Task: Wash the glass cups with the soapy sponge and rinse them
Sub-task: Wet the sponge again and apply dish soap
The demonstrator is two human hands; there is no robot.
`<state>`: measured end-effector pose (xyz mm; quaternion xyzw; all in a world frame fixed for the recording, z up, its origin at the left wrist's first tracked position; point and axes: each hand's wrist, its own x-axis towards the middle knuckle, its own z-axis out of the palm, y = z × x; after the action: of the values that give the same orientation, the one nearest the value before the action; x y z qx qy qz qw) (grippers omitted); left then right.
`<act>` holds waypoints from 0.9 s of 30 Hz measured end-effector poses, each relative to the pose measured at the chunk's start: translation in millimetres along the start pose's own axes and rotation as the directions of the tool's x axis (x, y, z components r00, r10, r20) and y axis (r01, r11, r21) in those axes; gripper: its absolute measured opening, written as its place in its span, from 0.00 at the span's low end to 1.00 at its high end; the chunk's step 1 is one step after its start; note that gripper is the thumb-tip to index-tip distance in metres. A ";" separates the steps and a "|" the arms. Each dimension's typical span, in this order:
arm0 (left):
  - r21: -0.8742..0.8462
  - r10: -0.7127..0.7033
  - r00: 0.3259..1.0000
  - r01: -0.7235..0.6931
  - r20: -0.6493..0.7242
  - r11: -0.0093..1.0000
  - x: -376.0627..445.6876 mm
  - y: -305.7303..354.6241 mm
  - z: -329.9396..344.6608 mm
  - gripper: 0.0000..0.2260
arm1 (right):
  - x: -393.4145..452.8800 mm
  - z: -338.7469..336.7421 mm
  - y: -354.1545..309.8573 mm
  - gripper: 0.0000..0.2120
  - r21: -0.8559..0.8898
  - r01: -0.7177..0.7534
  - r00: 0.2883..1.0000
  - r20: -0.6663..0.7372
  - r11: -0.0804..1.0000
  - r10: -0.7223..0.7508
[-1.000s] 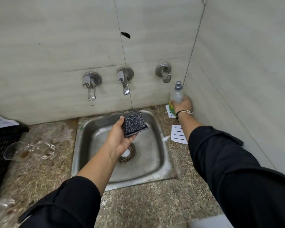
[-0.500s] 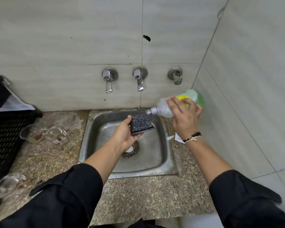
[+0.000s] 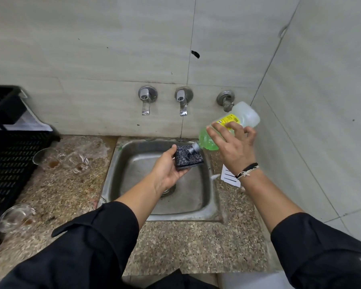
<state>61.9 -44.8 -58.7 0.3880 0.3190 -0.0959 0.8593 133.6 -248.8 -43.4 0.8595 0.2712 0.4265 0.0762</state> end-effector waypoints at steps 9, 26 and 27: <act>-0.012 0.000 1.000 0.000 0.000 1.000 6.3 -5.5 2.4 0.17 | -6.9 5.5 11.6 0.30 0.198 -0.447 0.834 0.445 0.872 0.326; -0.128 0.012 0.995 -0.025 -0.099 0.991 20.9 9.1 -36.9 0.14 | -3.9 150.5 32.3 0.24 0.130 -0.965 0.254 0.671 0.226 0.697; -0.129 0.010 0.994 -0.023 -0.105 0.991 20.1 9.4 -40.1 0.12 | -3.1 150.7 31.3 0.24 0.125 -0.969 0.240 0.671 0.212 0.701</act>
<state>62.4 -7.6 -85.4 0.3383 0.3657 -0.0475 0.8658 261.4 -261.7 -128.4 0.9138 -0.1879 0.0731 -0.3525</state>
